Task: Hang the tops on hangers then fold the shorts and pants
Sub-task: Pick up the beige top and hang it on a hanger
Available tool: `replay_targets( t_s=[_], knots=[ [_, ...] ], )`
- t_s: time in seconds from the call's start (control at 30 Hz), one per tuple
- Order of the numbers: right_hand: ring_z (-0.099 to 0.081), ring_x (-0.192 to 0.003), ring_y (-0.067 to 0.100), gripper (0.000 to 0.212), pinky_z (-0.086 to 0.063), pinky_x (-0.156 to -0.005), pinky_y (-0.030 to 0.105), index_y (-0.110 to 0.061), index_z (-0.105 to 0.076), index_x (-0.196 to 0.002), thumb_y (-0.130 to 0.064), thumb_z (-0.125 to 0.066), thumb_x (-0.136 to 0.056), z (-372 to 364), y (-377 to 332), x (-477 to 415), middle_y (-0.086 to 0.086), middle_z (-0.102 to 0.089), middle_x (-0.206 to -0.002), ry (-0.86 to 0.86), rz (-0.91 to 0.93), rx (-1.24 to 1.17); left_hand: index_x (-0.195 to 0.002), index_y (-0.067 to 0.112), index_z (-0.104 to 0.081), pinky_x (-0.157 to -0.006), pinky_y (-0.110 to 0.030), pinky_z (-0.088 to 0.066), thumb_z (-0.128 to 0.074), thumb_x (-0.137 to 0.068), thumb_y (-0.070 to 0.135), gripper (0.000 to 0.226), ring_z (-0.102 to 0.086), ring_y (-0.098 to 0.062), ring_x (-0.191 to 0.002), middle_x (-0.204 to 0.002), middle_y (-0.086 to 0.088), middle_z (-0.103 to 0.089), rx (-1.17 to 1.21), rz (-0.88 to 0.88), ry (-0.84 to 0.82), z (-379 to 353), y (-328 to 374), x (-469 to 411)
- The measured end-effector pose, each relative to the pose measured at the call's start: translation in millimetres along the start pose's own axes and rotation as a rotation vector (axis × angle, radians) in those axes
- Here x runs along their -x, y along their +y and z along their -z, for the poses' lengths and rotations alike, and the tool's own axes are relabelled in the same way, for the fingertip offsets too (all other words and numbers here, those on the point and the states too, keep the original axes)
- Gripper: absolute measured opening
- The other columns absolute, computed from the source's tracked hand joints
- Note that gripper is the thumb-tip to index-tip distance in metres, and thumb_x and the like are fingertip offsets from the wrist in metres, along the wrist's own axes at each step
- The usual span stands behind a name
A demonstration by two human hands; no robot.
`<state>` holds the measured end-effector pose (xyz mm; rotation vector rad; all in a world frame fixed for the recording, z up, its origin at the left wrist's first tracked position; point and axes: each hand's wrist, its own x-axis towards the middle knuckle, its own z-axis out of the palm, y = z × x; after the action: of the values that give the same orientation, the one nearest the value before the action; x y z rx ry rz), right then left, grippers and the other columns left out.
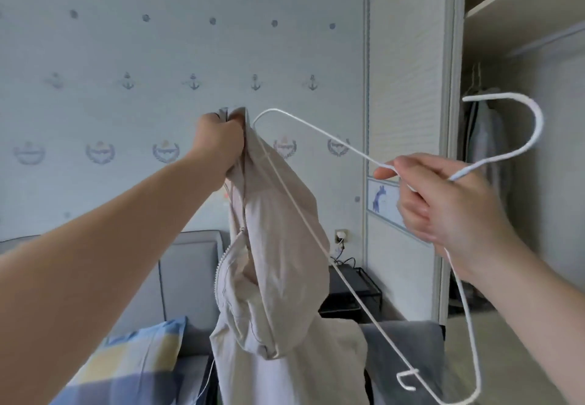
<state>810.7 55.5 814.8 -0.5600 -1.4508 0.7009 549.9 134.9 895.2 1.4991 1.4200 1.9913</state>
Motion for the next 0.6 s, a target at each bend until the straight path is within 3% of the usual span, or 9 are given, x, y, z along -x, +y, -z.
replay_targets(
  t_s=[0.13, 0.3, 0.4, 0.5, 0.6],
  knots=[
    [-0.019, -0.039, 0.011, 0.03, -0.019, -0.041, 0.013, -0.015, -0.076, -0.083, -0.019, -0.054, -0.102, -42.1, 37.4, 45.0, -0.004, -0.025, -0.049, -0.054, -0.111, 0.003, -0.074, 0.016, -0.054, -0.062, -0.027, -0.042, -0.053, -0.097, 0.028, 0.026, -0.053, -0.021, -0.069, -0.076, -0.006, -0.054, -0.134, 0.095, -0.062, 54.4, -47.1, 32.7],
    [-0.018, -0.039, 0.01, 0.027, -0.018, -0.042, 0.013, -0.013, -0.076, -0.086, -0.019, -0.054, -0.101, -69.6, 83.7, 118.0, -0.003, -0.025, -0.05, -0.111, -0.315, -0.054, -0.077, 0.016, -0.064, -0.063, -0.028, -0.045, -0.054, -0.095, 0.021, 0.021, -0.057, -0.022, -0.071, -0.078, -0.007, -0.064, -0.44, 0.171, -0.224, 117.8, -123.2, 79.8],
    [-0.016, -0.039, 0.01, 0.026, -0.018, -0.044, 0.013, -0.012, -0.076, -0.086, -0.026, -0.057, -0.097, -79.8, 103.0, 166.7, -0.002, -0.023, -0.048, -0.126, -0.423, -0.1, -0.076, 0.006, -0.058, -0.061, -0.032, -0.043, -0.054, -0.091, 0.014, 0.017, -0.054, -0.029, -0.072, -0.075, -0.011, -0.06, -0.781, 0.227, -0.385, 146.1, -173.1, 110.7],
    [-0.017, -0.039, 0.011, 0.029, -0.018, -0.043, 0.014, -0.013, -0.075, -0.087, -0.038, -0.062, -0.086, -94.2, 117.4, 212.4, -0.002, -0.025, -0.049, -0.181, -0.561, -0.104, -0.068, 0.009, -0.046, -0.056, -0.032, -0.034, -0.049, -0.09, 0.007, 0.022, -0.046, -0.029, -0.068, -0.068, -0.007, -0.05, -0.943, 0.302, -0.478, 162.7, -213.6, 146.0],
    [-0.018, -0.04, 0.01, 0.027, -0.018, -0.04, 0.014, -0.015, -0.075, -0.084, -0.022, -0.054, -0.099, -106.6, 133.3, 246.4, -0.003, -0.026, -0.05, -0.195, -0.664, -0.052, -0.067, 0.014, -0.046, -0.049, -0.027, -0.028, -0.046, -0.091, 0.008, 0.024, -0.041, -0.018, -0.058, -0.066, -0.002, -0.047, -1.003, 0.38, -0.49, 172.5, -236.5, 176.5]
  ],
)
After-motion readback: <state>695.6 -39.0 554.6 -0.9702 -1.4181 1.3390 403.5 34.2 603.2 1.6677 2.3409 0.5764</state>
